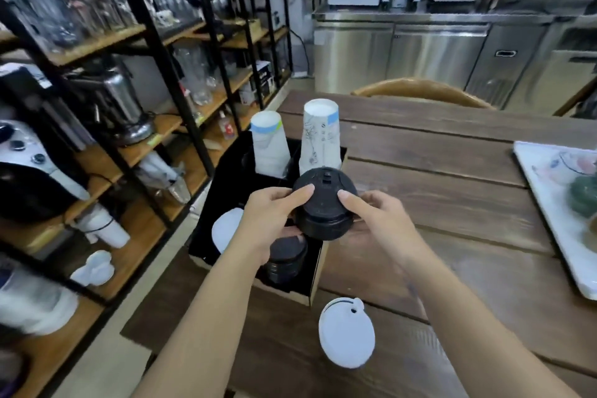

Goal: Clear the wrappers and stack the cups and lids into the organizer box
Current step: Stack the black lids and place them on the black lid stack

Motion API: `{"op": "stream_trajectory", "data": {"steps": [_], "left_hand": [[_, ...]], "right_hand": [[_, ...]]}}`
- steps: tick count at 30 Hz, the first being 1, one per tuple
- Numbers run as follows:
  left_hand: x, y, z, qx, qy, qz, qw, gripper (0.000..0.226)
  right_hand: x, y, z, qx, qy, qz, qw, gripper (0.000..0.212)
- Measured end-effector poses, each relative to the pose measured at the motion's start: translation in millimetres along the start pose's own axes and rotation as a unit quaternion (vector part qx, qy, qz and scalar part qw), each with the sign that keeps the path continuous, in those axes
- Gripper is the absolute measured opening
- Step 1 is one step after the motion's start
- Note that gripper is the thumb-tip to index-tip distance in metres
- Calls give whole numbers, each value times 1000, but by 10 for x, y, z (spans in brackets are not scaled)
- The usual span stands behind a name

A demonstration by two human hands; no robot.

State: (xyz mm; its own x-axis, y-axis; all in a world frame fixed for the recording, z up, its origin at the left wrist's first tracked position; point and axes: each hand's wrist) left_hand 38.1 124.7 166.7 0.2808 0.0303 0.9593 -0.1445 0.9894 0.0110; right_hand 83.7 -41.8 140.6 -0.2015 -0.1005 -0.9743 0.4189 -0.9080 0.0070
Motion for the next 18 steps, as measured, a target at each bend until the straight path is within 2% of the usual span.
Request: {"op": "stream_trajectory", "data": {"steps": [2, 7, 11, 18], "left_hand": [[-69, 123, 20, 35, 12, -3, 999, 32], [-315, 370, 17, 96, 45, 17, 994, 28], [-440, 468, -70, 114, 64, 23, 991, 24], [-718, 615, -221, 91, 101, -86, 987, 44]], "right_hand": [[30, -139, -67, -16, -16, 35, 999, 46], [134, -477, -184, -31, -54, 107, 992, 33], [191, -665, -305, -22, -73, 155, 985, 46], [370, -855, -405, 5, -133, 176, 975, 45]]}}
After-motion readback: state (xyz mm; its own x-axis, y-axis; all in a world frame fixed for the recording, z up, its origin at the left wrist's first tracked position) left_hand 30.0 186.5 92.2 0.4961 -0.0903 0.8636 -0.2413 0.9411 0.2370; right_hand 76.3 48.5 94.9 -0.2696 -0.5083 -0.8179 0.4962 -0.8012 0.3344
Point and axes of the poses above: each hand's wrist, its own z-axis away from the middle knuckle, its own y-axis out of the back of the hand, x = y × z, and after that the axes turned 8 degrees about -x, right-handed
